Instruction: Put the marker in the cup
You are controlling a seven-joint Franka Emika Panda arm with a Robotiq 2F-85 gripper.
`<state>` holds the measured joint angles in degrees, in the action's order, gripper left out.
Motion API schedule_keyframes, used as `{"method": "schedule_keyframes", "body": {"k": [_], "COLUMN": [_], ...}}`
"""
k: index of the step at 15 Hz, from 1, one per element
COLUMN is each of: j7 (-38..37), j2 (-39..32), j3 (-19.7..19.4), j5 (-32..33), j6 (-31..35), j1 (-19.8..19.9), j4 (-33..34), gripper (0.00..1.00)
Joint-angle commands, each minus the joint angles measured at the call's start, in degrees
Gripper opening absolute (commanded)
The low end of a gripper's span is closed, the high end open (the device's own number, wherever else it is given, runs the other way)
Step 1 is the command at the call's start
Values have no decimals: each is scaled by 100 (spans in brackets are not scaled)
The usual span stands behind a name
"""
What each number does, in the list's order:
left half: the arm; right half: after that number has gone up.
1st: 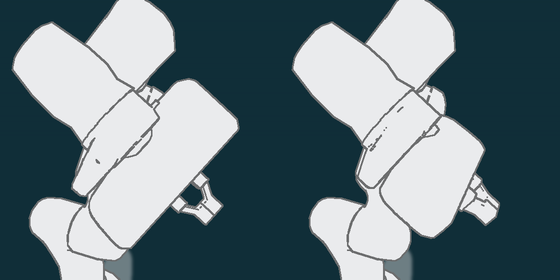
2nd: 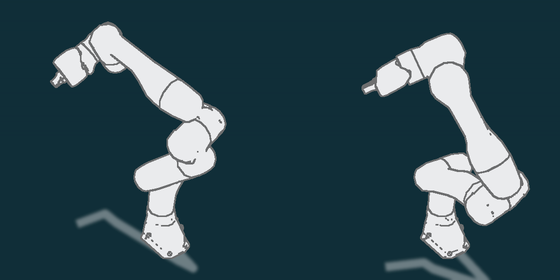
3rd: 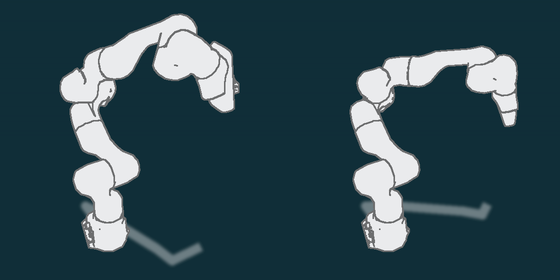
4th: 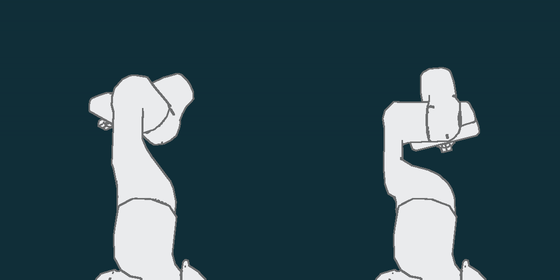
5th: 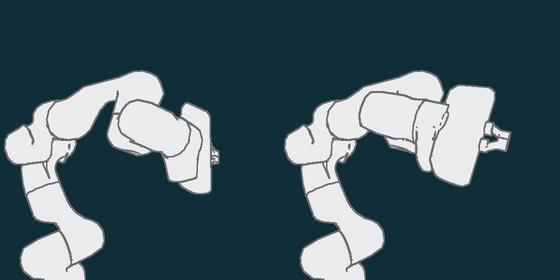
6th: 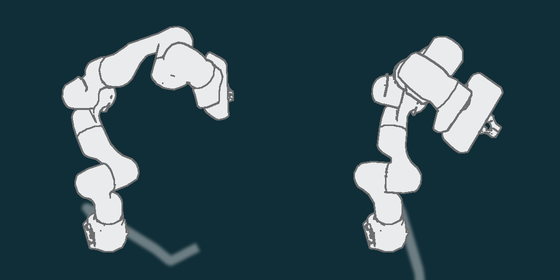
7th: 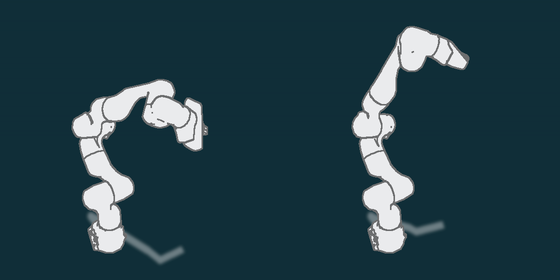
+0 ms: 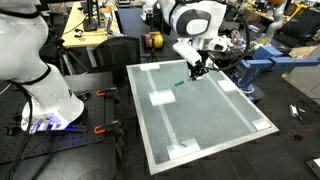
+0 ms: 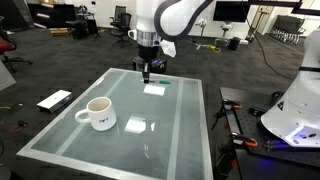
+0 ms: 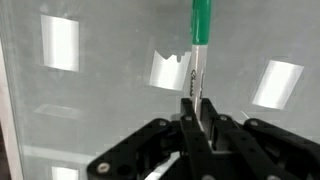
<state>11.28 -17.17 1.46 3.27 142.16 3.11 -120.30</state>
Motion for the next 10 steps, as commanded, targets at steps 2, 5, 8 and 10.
{"method": "schedule_keyframes", "body": {"k": [2,5,8,10], "j7": [-55,-122,-154,-51], "j2": [171,-20,-204,-28], "j3": [-11,-44,-81,-91], "j5": [-269,-422,-496,-418], "j6": [-1163,-1947,-2786,-2529], "j1": [-16,6,13,-12], "j4": [626,1264,1797,1497], "gripper": [3,3,3,13]}}
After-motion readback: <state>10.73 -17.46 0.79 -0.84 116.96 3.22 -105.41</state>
